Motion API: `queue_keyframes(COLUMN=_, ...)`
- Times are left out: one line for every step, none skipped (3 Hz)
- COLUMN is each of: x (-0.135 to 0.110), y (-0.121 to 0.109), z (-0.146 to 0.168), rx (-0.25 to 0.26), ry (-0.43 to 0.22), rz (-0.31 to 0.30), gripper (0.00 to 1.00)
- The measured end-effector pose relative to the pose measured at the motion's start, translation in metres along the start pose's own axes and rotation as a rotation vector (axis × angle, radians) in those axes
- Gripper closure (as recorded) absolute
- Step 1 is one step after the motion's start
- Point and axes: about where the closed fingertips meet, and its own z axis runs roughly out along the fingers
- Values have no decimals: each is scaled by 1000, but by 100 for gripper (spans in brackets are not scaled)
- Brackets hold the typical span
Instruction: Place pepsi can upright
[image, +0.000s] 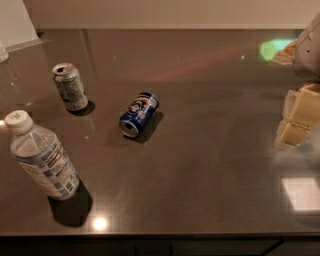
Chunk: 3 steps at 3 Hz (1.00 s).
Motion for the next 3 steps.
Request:
queue_keyframes(x=0, y=0, z=0, rx=0, ry=0, rz=0, gripper=0)
queue_keyframes(x=-17, y=-5, z=9, rx=-2, ry=-10, rz=-78, gripper=0)
queue_keyframes(x=-50, y=-16, z=33, rx=-10, ry=-38, rz=-223, gripper=0)
